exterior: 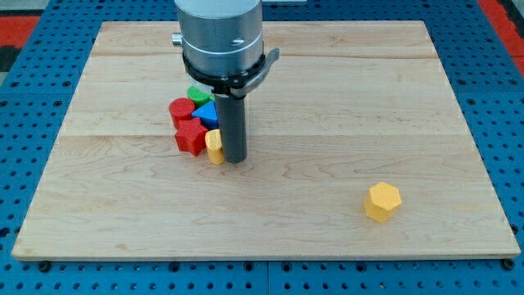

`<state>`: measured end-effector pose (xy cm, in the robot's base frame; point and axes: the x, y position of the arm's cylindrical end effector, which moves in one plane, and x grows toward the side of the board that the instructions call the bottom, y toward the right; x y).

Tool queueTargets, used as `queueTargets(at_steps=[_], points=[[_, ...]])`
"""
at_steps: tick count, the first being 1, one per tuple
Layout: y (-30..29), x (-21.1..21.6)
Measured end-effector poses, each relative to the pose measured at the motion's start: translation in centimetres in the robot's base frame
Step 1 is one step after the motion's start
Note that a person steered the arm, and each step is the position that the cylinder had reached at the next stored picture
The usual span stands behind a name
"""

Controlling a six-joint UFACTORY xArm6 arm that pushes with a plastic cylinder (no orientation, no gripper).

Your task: Move the yellow hexagon to the group of blocks

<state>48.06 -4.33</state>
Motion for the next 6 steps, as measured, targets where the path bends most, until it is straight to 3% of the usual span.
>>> queueTargets(at_steps=[1, 3, 4, 6], points=[[0.8, 0.2], [17.5, -1.2], [26.9, 1.5], [28.2, 9.1]])
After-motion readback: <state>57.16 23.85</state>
